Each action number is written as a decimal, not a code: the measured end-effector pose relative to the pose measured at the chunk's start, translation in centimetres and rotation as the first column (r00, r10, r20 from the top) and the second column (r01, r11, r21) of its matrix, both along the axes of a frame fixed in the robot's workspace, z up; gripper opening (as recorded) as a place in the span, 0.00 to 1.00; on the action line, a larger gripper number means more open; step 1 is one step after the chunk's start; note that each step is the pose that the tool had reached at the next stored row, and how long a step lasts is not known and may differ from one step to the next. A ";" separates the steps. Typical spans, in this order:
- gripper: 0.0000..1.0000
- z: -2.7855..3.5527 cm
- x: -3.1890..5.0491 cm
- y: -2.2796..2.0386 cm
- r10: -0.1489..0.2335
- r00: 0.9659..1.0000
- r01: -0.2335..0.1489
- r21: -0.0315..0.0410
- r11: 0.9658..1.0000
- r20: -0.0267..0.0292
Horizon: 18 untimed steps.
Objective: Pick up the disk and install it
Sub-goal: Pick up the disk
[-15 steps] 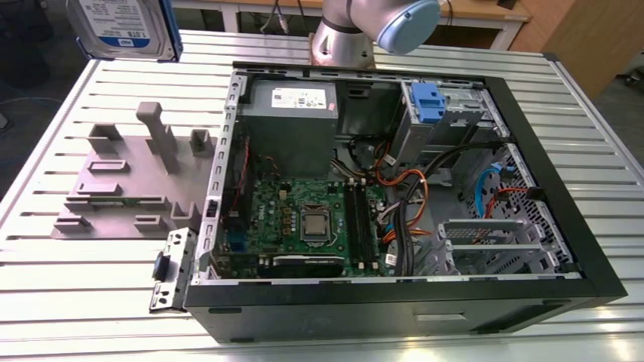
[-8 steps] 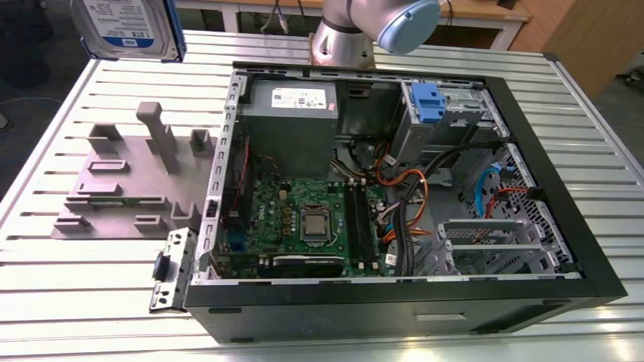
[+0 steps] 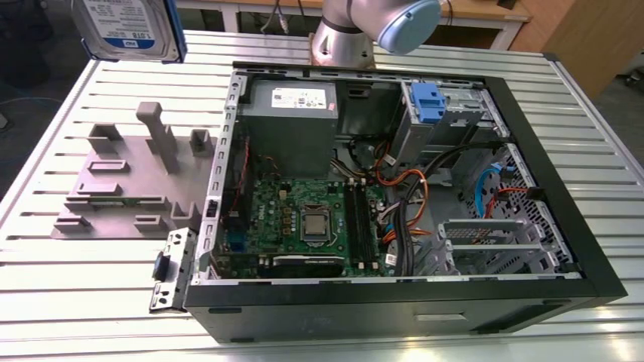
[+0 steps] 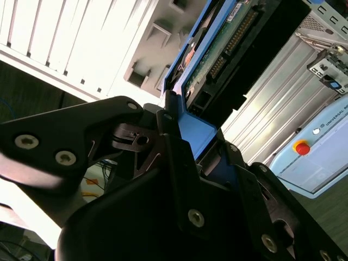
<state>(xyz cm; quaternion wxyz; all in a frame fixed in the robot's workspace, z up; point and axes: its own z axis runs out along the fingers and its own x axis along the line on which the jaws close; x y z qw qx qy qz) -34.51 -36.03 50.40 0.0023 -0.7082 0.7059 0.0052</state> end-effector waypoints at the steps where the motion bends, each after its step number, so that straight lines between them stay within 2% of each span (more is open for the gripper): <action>1: 0.36 0.00 0.00 -0.05 0.000 1.000 0.000 0.000 1.000 0.000; 18: 0.36 0.00 0.05 -0.28 0.000 1.000 0.000 0.000 1.000 0.000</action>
